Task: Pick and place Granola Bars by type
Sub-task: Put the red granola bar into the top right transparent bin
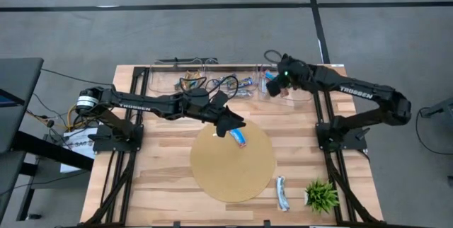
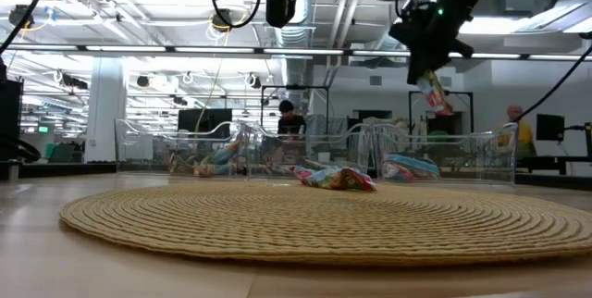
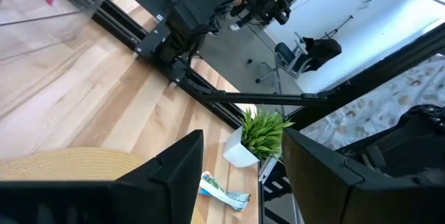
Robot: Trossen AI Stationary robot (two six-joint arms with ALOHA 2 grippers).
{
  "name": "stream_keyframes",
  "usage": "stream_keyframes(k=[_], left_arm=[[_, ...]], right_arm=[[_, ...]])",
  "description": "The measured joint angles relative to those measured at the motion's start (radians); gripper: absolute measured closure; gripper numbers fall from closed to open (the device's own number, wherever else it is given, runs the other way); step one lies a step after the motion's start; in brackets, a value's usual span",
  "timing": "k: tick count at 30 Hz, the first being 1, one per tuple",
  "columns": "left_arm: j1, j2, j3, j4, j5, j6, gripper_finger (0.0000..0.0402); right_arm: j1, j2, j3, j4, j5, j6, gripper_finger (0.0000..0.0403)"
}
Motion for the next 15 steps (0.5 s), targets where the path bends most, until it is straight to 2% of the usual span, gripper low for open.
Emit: stream_keyframes(k=[7, 15], left_arm=[[0.0, 0.0, 0.0, -0.007, 0.0, 0.0, 0.0213], [0.0, 0.001, 0.0, -0.063, -0.008, 0.0, 0.0213]], right_arm=[[-0.103, 0.0, 0.0, 0.008, -0.001, -0.021, 0.0355], [-0.115, 0.0, 0.0, 0.021, -0.03, -0.055, 0.0354]])
